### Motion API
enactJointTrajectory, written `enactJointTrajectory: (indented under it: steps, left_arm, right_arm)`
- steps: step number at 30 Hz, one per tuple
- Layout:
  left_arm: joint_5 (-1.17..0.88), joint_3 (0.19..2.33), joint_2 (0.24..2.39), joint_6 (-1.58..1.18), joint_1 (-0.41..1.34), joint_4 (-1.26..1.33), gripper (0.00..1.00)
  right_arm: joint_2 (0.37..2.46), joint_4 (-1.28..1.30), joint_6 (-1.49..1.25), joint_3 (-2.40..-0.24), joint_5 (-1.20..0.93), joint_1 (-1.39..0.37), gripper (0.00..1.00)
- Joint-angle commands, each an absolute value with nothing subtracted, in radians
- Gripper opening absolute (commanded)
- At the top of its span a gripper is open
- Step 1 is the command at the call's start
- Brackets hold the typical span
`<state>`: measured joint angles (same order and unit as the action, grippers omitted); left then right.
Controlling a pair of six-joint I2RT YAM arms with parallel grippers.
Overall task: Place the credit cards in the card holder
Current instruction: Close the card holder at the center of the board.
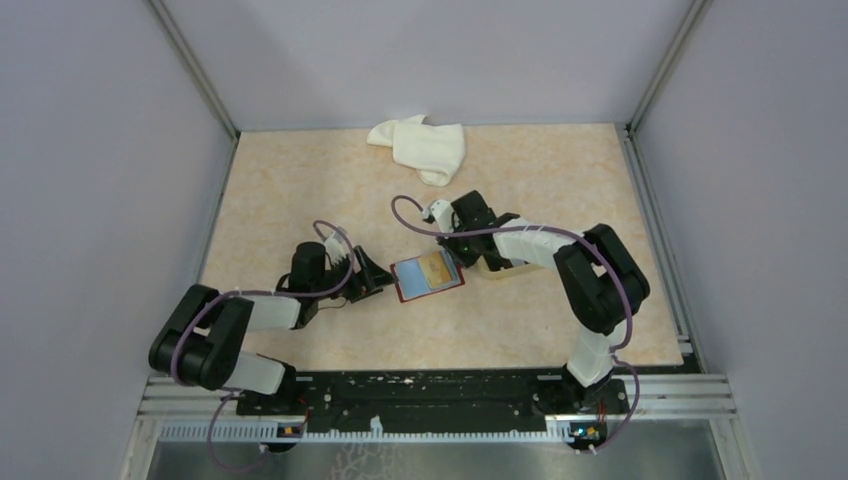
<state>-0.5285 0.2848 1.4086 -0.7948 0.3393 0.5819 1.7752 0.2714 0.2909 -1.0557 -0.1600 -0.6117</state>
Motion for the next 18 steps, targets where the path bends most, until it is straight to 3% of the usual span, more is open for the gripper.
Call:
enactJointTrajectory:
  steps: [1, 8, 11, 18]
  left_arm:
    - [-0.544, 0.278, 1.465, -0.853, 0.342, 0.604, 0.85]
    - [-0.468, 0.306, 1.563, -0.885, 0.426, 0.608, 0.85]
    - [-0.409, 0.329, 1.577, -0.893, 0.459, 0.581, 0.98]
    - [-0.353, 0.371, 1.583, -0.9, 0.496, 0.571, 0.98]
  right_arm:
    - [1.802, 0.317, 0.293, -1.085, -0.126, -0.614, 0.15]
    - [1.822, 0.337, 0.292, -1.095, -0.139, -0.614, 0.15]
    - [1.829, 0.345, 0.291, -1.096, -0.148, -0.614, 0.15]
    - [1.842, 0.357, 0.286, -1.103, -0.176, -0.614, 0.14]
